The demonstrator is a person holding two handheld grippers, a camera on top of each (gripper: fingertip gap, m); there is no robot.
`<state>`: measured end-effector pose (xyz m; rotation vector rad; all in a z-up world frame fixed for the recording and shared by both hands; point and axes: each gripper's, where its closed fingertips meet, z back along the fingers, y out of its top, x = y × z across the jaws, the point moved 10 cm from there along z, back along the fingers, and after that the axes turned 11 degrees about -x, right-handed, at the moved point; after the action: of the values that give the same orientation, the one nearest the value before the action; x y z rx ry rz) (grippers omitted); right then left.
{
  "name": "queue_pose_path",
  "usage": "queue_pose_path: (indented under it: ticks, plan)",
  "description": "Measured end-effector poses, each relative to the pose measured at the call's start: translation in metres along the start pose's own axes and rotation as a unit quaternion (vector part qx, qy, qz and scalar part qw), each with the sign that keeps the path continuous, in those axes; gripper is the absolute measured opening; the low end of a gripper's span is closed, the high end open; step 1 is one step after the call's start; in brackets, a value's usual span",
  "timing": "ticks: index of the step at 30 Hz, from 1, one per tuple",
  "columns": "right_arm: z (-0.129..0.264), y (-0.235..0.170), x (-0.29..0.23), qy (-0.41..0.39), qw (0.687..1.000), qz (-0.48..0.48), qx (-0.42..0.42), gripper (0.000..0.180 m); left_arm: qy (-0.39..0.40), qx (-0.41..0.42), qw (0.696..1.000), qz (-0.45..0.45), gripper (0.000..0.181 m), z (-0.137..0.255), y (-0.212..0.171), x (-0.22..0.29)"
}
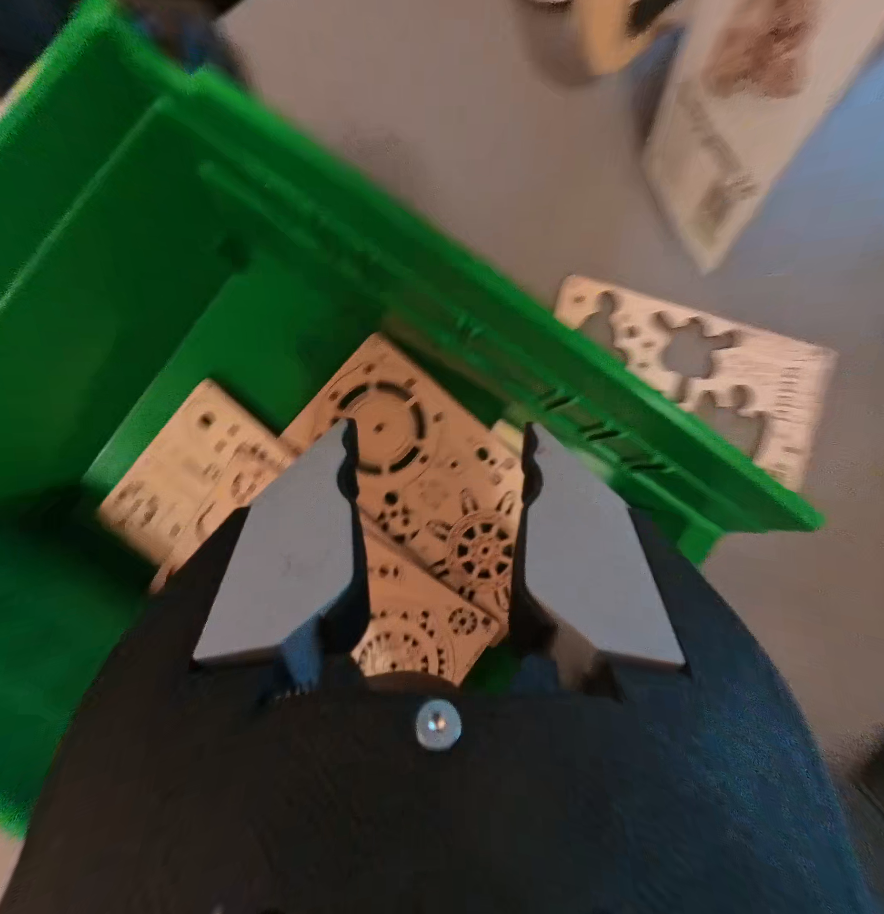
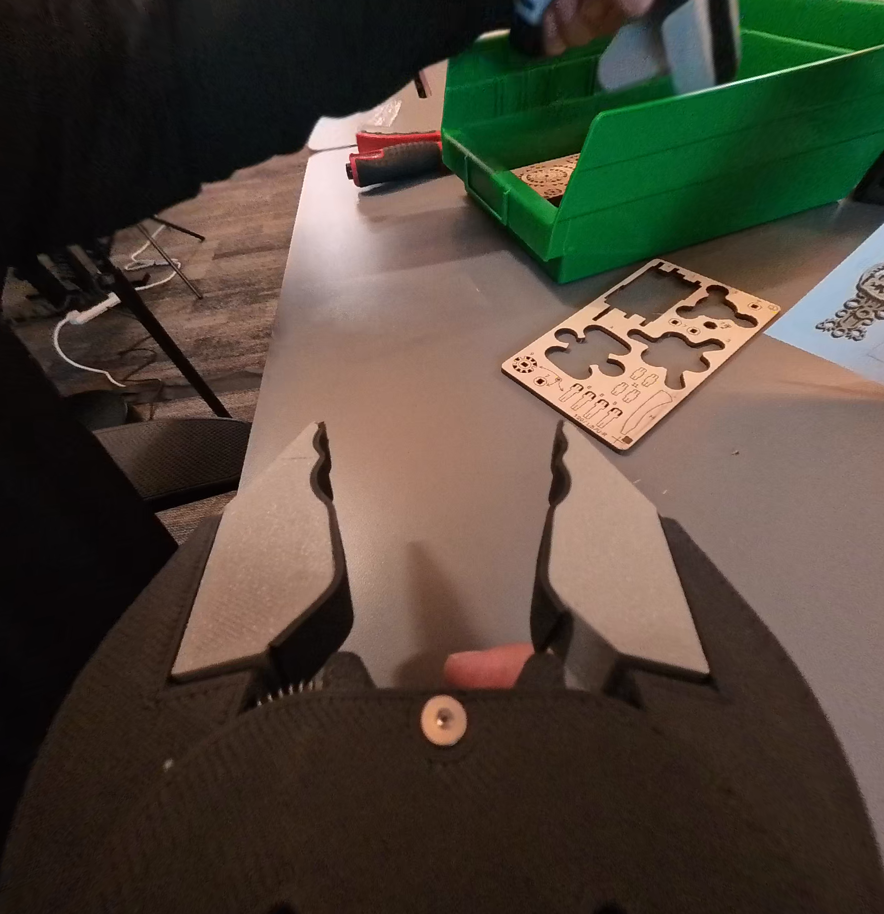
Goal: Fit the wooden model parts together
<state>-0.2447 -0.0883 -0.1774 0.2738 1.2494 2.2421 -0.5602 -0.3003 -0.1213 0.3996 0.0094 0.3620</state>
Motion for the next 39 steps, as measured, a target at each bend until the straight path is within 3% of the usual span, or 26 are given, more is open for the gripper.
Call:
queue_pose_path:
  ticks: [1,5,11,15,21,24,28,31,38,39]
  plan:
    - [0.000,0.000,0.000,0.001,1.000,0.000,0.000,0.087,-0.047,0.000,0.999,-0.022,0.063,-0.001,0.009,-0.004]
    - [0.000,0.000,0.001,0.008,1.000,-0.002,0.001,0.087,-0.153,-0.043,0.977,-0.140,0.067,-0.013,0.029,-0.016]
    - [0.000,0.001,0.001,0.020,1.000,0.001,0.007,0.087,-0.204,-0.153,0.958,-0.133,0.060,-0.038,0.041,-0.048]
    - [0.000,0.001,0.002,0.029,1.000,-0.004,0.010,0.087,-0.186,-0.227,0.946,-0.136,0.057,-0.056,0.039,-0.065]
    - [0.001,0.001,0.004,0.038,0.999,-0.011,0.018,0.086,-0.173,-0.235,0.938,-0.185,0.047,-0.058,0.045,-0.065]
    - [0.002,0.001,0.003,0.039,0.999,-0.008,0.019,0.085,-0.119,-0.235,0.937,-0.230,0.049,-0.057,0.050,-0.066]
    - [0.001,0.001,0.003,0.043,0.999,-0.006,0.018,0.085,-0.108,-0.240,0.938,-0.226,0.058,-0.059,0.053,-0.072]
    - [0.003,0.001,0.003,0.043,0.999,-0.007,0.025,0.085,-0.095,-0.251,0.936,-0.229,0.043,-0.063,0.045,-0.075]
    - [0.004,0.001,0.002,0.045,0.999,-0.002,0.027,0.085,-0.103,-0.274,0.931,-0.217,0.055,-0.056,0.031,-0.067]
    - [0.004,0.001,0.002,0.045,0.999,-0.001,0.027,0.085,-0.106,-0.276,0.929,-0.224,0.040,-0.056,0.030,-0.066]
